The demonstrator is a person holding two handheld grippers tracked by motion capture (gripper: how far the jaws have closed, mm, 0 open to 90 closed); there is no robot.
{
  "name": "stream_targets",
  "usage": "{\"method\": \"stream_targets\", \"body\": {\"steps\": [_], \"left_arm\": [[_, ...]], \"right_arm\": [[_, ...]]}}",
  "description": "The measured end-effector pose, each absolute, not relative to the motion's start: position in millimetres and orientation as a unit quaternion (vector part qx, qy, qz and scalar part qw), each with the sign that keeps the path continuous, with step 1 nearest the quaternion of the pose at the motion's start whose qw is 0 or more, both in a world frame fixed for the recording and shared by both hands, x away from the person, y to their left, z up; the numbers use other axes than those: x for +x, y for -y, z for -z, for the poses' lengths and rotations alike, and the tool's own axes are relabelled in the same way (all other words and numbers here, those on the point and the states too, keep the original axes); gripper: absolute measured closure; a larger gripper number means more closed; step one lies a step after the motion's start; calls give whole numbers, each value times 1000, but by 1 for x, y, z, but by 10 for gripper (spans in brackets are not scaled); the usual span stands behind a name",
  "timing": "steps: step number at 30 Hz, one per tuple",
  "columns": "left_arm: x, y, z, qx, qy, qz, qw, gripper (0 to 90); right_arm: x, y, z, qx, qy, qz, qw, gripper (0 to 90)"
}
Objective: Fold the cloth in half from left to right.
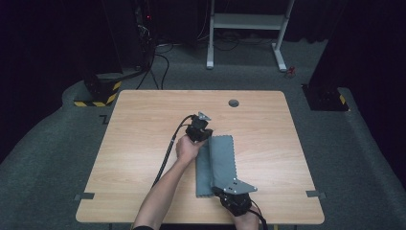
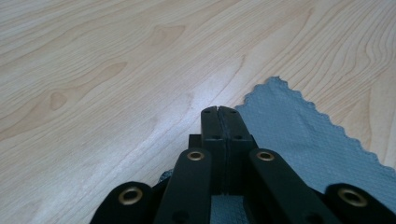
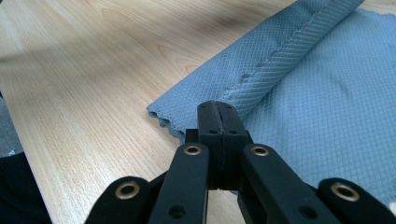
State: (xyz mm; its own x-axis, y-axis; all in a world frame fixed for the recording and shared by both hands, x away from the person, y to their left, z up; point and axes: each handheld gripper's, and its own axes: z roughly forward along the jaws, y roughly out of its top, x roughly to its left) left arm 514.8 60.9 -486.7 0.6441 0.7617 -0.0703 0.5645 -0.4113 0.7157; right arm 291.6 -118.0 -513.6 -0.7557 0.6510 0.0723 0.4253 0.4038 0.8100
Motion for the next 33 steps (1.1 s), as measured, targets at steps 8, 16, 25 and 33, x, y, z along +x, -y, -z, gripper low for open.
{"method": "stream_targets", "body": {"steps": [8, 16, 25, 33], "left_arm": [[517, -47, 487, 832, -396, -128, 368, 897], [518, -34, 489, 834, -394, -127, 364, 896], [520, -20, 492, 838, -390, -127, 360, 895], [521, -10, 497, 840, -388, -128, 358, 895]], "right_arm": [[290, 127, 514, 334, -823, -438, 137, 900], [288, 139, 518, 347, -818, -436, 140, 900], [287, 155, 521, 365, -811, -434, 144, 900], [286, 163, 522, 376, -809, -426, 149, 900]]}}
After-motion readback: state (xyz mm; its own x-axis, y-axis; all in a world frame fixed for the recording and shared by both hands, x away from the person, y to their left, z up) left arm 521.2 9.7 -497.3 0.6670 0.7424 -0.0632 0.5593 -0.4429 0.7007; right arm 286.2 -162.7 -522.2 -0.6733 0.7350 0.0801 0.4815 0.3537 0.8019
